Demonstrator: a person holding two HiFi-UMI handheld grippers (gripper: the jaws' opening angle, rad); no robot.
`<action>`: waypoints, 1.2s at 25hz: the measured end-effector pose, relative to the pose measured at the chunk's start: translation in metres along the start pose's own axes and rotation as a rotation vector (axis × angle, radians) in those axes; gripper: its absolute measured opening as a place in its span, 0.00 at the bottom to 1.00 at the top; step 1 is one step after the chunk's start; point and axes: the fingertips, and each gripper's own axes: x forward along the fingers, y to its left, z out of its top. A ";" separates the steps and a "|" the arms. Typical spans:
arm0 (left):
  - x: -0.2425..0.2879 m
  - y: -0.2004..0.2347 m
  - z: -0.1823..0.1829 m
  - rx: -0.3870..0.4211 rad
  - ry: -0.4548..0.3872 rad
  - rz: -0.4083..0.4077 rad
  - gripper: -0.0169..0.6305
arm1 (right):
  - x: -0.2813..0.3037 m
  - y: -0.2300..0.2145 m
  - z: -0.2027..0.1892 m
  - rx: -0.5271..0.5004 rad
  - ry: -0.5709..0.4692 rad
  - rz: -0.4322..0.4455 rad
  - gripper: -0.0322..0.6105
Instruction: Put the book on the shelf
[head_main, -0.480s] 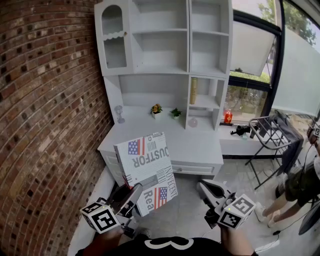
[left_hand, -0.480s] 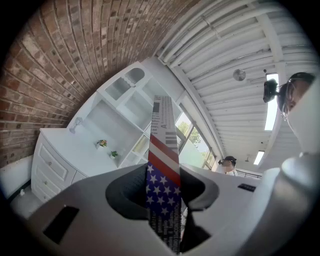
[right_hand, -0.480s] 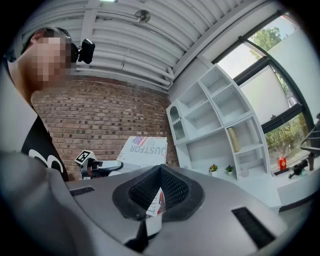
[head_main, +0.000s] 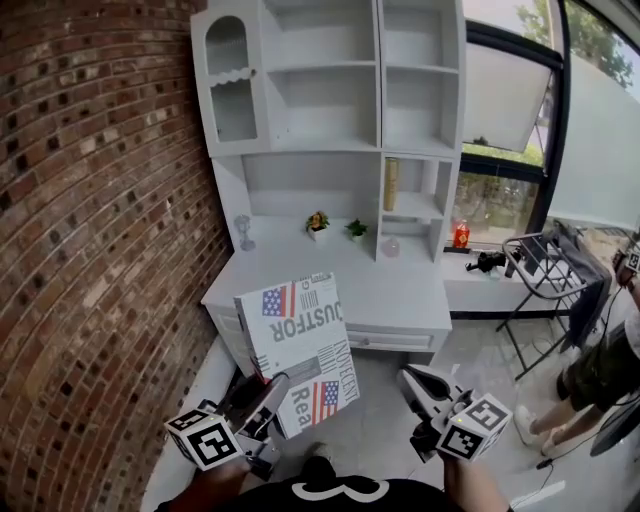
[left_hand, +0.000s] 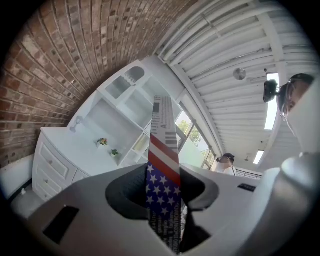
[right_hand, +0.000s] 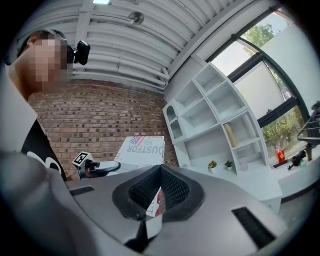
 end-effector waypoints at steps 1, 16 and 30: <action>0.000 0.001 0.000 -0.005 -0.001 -0.004 0.26 | 0.001 -0.002 -0.001 0.002 0.000 -0.005 0.07; 0.048 0.055 0.000 -0.054 0.035 -0.017 0.27 | 0.041 -0.052 -0.012 0.075 -0.001 -0.048 0.07; 0.174 0.183 0.048 -0.095 0.058 0.005 0.27 | 0.180 -0.184 -0.015 0.146 0.065 -0.091 0.07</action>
